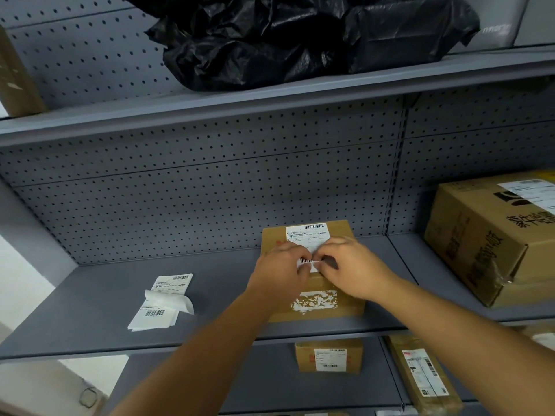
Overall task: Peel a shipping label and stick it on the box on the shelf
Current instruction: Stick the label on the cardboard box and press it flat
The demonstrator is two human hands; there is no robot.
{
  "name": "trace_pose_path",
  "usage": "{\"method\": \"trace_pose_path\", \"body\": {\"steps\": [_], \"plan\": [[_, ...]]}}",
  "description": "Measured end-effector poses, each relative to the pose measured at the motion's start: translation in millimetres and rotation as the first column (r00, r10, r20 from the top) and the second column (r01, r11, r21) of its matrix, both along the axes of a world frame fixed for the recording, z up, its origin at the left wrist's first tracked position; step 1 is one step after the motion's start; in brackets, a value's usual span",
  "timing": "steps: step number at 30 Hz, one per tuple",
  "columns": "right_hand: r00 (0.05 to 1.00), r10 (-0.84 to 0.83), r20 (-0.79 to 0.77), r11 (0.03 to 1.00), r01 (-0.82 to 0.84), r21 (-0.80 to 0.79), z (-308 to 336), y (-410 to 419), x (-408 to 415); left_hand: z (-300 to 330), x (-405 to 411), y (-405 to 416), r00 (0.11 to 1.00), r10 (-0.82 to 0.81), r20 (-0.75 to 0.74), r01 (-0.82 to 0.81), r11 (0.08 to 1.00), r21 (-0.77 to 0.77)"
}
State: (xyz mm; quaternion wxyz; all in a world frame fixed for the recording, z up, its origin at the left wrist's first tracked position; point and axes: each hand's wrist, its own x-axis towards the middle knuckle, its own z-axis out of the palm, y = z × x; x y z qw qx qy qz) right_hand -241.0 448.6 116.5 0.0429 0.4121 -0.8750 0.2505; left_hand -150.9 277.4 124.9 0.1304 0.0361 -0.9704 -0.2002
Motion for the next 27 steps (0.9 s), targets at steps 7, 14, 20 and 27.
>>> {"method": "trace_pose_path", "body": {"steps": [7,14,20,27], "plan": [[0.999,-0.043,0.013,0.999,0.043,-0.012,2.5,23.2,-3.4,-4.6,13.2,-20.4,0.998,0.057,-0.004,-0.057,0.998,0.000],[0.995,-0.099,0.021,0.995,0.099,0.005,6.8,28.2,1.6,-1.5,21.2,-28.0,0.999,0.049,-0.003,-0.049,0.999,0.024],[0.991,-0.126,0.045,0.992,0.126,0.011,15.5,16.0,10.2,4.3,27.0,-35.6,0.993,0.092,-0.076,-0.083,0.990,0.117],[0.991,-0.119,0.056,0.993,0.119,-0.001,27.5,-15.0,27.8,11.5,39.3,-52.6,0.984,0.126,-0.125,-0.109,0.984,0.140]]}}
